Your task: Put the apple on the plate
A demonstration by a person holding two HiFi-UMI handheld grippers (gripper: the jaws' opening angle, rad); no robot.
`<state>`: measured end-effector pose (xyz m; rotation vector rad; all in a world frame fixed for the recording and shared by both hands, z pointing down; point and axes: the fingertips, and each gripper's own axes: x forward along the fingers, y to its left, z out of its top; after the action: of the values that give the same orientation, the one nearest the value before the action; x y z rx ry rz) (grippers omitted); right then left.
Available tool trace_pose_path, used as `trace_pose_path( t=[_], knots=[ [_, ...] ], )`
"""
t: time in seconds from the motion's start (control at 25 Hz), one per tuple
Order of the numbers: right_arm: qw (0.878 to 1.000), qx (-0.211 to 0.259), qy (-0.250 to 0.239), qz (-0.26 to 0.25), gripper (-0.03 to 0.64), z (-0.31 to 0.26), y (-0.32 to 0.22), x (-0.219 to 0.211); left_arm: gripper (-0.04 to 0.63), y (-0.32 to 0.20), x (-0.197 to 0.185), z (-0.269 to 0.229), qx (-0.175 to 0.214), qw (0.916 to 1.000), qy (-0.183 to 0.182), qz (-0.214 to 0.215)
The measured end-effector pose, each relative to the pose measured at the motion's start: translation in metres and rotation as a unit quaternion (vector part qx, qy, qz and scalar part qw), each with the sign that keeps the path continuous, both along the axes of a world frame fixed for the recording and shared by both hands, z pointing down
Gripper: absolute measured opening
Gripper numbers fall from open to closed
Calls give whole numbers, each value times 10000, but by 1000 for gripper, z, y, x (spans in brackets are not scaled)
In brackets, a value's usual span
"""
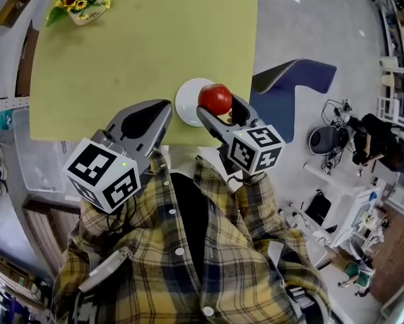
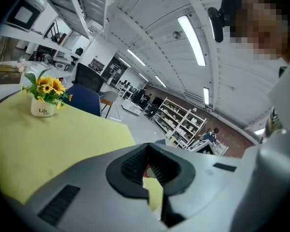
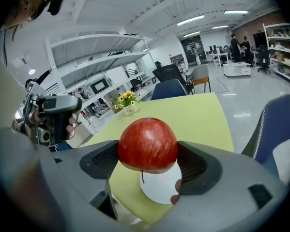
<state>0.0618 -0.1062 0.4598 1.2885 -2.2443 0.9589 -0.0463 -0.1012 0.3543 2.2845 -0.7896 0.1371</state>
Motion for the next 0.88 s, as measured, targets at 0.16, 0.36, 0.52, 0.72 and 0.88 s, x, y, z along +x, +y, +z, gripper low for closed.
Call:
trace_pose_path(
  t=[0.16,0.36,0.52,0.72,0.88],
  knots=[
    [9997,-246,17,26,365,25,0,0,8,4,0,4,-25,10000,-43,18],
    [9981,-608,61,-18,365,56,1,2,8,5,-2,8,-101,9999,-106,-54],
    [9968,-785,114,-113,365,77,2,-4,8,5,-8,15,-173,9997,-165,-102],
    [9954,-921,163,-186,365,90,3,-6,8,7,-10,17,-183,9996,-189,-138],
    [9943,-1025,199,-198,365,101,3,-12,8,6,-17,21,-235,9993,-215,-212]
  ],
)
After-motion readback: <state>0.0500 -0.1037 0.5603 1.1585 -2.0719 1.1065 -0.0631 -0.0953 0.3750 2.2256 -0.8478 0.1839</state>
